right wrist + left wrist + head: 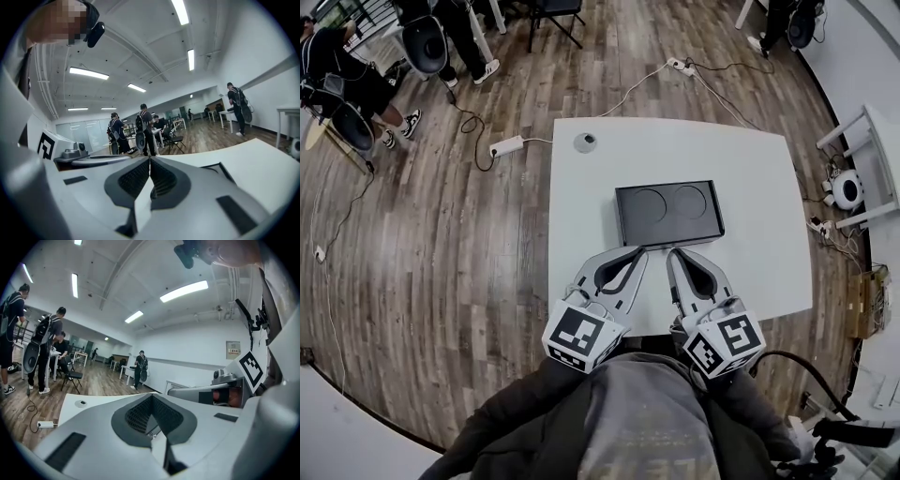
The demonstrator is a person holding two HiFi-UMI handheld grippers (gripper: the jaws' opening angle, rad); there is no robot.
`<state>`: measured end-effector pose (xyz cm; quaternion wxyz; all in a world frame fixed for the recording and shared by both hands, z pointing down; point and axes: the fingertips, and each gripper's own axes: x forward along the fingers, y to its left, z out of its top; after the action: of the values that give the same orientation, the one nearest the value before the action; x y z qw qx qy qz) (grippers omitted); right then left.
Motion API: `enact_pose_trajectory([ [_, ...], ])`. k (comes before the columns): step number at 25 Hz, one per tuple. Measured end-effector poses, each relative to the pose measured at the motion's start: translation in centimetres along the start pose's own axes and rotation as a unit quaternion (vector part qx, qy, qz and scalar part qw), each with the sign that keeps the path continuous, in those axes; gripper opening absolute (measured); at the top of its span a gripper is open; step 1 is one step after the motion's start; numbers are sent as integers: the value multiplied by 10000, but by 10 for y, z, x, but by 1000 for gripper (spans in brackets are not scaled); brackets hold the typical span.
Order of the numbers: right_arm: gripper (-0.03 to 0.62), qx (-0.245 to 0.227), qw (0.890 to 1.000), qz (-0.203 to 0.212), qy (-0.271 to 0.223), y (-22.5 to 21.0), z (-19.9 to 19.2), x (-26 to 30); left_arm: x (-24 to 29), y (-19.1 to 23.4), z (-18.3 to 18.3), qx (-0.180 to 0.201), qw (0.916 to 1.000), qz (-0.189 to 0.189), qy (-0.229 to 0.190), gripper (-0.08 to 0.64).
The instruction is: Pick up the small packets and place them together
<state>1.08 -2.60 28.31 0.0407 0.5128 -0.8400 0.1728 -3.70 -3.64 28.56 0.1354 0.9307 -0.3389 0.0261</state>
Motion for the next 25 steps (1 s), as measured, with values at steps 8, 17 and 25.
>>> enact_pose_trajectory([
  [8,5,-204,9997,45,105,-5,-3,3,6,7,-2,-68,9998,169,-11,3],
  [17,5,305,9988,356,136,-24,-27,21,25,8,-20,102,9980,313,540,3],
  [25,6,500,9966,447,479,-38,-65,22,38,4,-41,142,9952,389,888,3],
])
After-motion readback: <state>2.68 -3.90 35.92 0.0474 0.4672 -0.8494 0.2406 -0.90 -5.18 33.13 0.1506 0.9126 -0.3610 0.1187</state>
